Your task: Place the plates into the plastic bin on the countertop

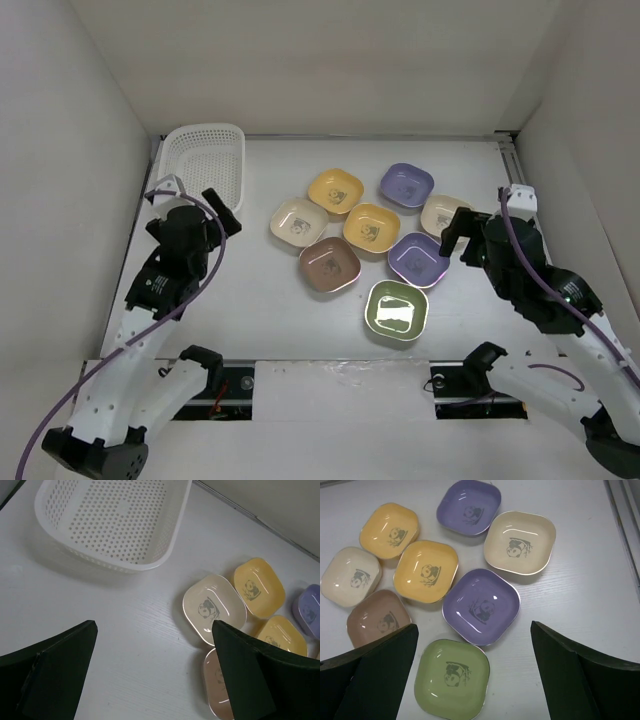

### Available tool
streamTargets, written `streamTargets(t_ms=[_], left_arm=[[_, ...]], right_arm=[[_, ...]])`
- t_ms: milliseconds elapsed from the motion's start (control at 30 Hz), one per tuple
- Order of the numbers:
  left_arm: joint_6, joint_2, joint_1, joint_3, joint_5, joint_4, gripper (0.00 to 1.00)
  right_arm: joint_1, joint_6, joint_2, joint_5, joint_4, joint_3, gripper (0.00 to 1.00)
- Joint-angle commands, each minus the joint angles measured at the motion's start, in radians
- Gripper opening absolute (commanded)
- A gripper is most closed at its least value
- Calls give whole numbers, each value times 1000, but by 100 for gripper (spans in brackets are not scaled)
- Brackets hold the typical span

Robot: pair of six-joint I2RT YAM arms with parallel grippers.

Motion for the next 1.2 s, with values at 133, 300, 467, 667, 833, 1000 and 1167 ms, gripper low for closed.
streamTargets(t_ms=[133, 300, 467, 667, 833, 1000, 1167], left_arm=[[-112, 167, 2, 113, 18, -81, 100], [-293, 310, -42, 105, 98, -44, 100], [-428, 468, -61, 93, 98, 34, 100], [-479, 609, -61, 81, 55, 154, 100], [-522, 790, -61, 138, 75, 140, 94], [-542, 885, -61, 147, 75, 175, 85], [-554, 933, -61, 147, 86, 207, 74]], right_arm=[[9, -2, -28, -13, 43, 8, 100], [9, -20, -8, -56, 56, 17, 100], [9, -38, -51, -154, 118, -36, 100], [9, -66, -41, -343, 154, -36, 100], [9, -57, -51, -355, 177, -46, 100], [9, -57, -61, -377, 195, -55, 100], [9, -57, -61, -386, 195, -55, 100]])
